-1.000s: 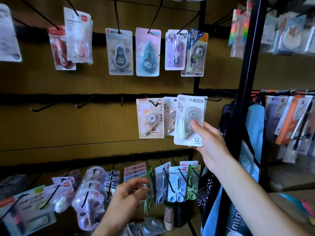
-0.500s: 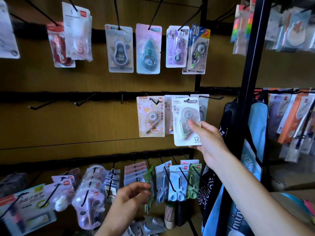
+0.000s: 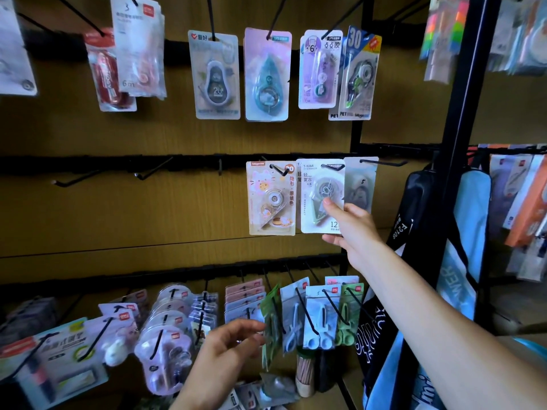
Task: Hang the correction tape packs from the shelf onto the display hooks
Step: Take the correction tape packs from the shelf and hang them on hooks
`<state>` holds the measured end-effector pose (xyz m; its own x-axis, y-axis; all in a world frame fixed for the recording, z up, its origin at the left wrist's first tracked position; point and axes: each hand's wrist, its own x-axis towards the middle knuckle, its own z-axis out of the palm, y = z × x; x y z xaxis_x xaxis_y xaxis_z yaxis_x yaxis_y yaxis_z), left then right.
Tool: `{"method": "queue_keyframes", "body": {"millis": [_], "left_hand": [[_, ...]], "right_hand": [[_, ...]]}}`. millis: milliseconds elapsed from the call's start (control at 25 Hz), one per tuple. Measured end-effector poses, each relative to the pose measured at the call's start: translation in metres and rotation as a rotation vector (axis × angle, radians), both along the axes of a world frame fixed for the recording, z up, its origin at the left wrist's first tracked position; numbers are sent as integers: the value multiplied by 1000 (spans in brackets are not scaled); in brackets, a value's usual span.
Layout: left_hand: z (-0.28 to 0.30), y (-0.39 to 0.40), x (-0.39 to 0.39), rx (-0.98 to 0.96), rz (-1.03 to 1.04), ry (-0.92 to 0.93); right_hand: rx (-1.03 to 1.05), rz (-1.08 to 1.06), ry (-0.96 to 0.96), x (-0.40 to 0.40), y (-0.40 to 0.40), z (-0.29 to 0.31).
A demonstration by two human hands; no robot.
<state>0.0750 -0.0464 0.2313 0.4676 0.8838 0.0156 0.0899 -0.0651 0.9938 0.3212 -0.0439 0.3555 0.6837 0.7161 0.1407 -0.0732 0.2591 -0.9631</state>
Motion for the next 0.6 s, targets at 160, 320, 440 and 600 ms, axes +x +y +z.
{"method": "queue_keyframes", "body": {"millis": [160, 320, 440, 600], "left_hand": [[-5, 6, -3, -23, 16, -16], [-1, 7, -4, -27, 8, -30], [3, 2, -6, -29, 35, -52], [-19, -11, -5, -73, 80, -76]], "right_hand": [[-18, 14, 7, 1, 11, -2], [-55, -8, -38, 2, 12, 5], [-134, -23, -11, 1, 2, -4], [-123, -85, 122, -19, -29, -74]]}}
